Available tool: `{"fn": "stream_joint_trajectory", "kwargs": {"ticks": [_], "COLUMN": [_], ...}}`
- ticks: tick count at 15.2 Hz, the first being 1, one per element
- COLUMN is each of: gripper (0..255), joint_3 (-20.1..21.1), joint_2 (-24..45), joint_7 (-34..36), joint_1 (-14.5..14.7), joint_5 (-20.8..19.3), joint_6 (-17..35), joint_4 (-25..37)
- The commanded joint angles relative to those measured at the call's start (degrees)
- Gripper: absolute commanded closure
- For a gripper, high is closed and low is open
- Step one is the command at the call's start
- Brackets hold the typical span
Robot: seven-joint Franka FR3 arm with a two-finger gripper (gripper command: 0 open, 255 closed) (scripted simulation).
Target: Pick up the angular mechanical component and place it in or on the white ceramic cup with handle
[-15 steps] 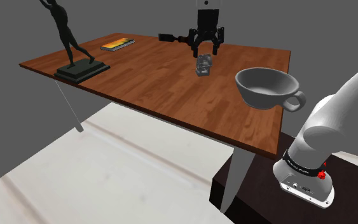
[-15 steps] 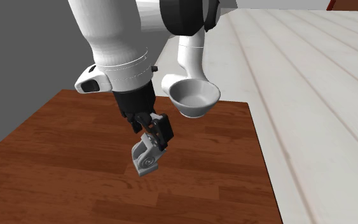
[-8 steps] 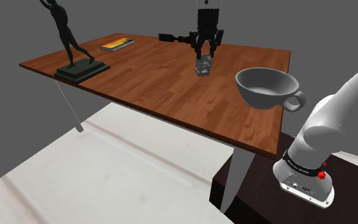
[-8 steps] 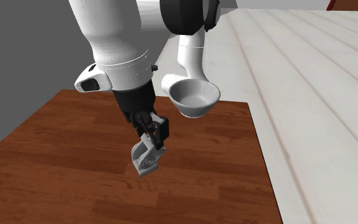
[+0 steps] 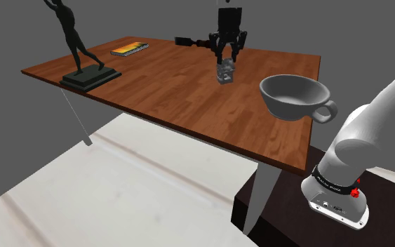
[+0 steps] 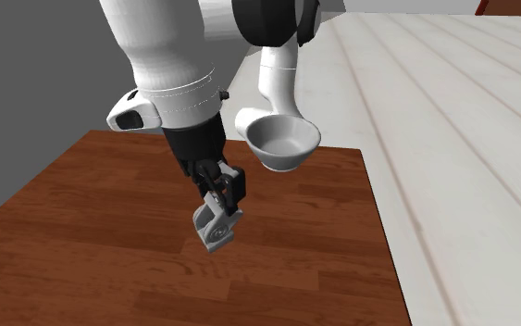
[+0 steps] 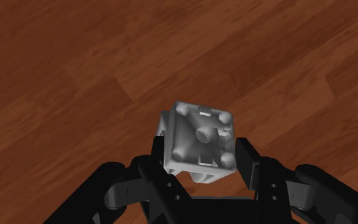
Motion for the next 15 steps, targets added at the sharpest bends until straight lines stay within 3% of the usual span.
{"fn": "stream_joint_trajectory", "kwargs": {"ticks": [1, 15], "gripper": [255, 255], "joint_3": [0.0, -0.1], "joint_2": [0.5, 5.0], "joint_7": [0.2, 1.7], "joint_1": [0.0, 0.0], "joint_5": [0.0, -0.2], "joint_6": [-1.5, -13.0], "joint_4": [1.9, 18.0]}}
